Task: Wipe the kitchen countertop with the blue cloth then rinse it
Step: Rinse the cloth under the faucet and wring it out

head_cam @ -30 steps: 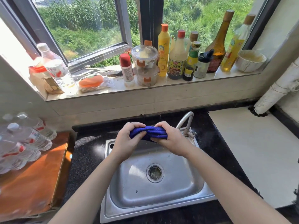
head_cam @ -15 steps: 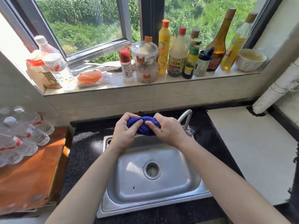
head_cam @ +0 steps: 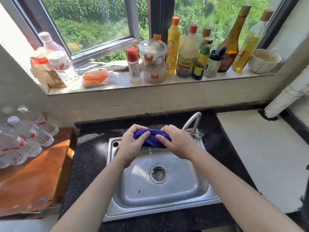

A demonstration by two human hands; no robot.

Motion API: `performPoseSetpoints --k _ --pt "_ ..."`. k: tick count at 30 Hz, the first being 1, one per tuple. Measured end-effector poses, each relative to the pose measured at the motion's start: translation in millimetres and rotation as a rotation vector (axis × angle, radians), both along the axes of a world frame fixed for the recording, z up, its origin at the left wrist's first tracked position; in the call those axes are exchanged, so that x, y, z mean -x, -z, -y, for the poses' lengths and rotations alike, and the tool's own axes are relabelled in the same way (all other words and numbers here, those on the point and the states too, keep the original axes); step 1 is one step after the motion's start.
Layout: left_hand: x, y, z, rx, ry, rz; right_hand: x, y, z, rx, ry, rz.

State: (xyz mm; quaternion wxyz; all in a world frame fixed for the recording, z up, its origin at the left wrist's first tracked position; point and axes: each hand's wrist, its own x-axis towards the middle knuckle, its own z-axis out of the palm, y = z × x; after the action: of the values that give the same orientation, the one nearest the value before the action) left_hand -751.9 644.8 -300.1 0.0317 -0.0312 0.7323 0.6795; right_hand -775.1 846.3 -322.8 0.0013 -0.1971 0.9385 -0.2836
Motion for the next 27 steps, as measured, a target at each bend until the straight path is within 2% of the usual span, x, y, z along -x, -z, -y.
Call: performPoseSetpoints --k 2,6,9,11,13,21,27 --pt "-1.2 -1.6 4.5 0.055 0.051 -0.008 -4.0 -3.1 -3.8 -0.072 -0.043 0.026" --pt "-2.6 -1.1 18.0 0.119 0.200 0.002 -4.6 -0.5 -0.2 -0.276 -0.069 -0.063" --pt "-2.2 -2.1 26.5 0.193 0.334 0.060 -0.4 5.1 -0.4 -0.215 -0.112 -0.049" --pt "-0.2 -0.4 30.4 0.281 0.420 0.078 -0.5 6.5 1.9 -0.150 -0.174 0.043" --pt "4.5 4.9 33.6 0.388 0.480 0.045 -1.3 6.7 6.9 -0.176 -0.177 0.121" --pt "13.9 35.7 26.8 0.568 0.398 -0.064 -1.4 20.5 10.5 -0.406 -0.164 0.050" --pt "14.7 45.5 14.1 0.550 0.295 -0.055 5.8 20.1 14.2 -0.495 -0.185 0.009"
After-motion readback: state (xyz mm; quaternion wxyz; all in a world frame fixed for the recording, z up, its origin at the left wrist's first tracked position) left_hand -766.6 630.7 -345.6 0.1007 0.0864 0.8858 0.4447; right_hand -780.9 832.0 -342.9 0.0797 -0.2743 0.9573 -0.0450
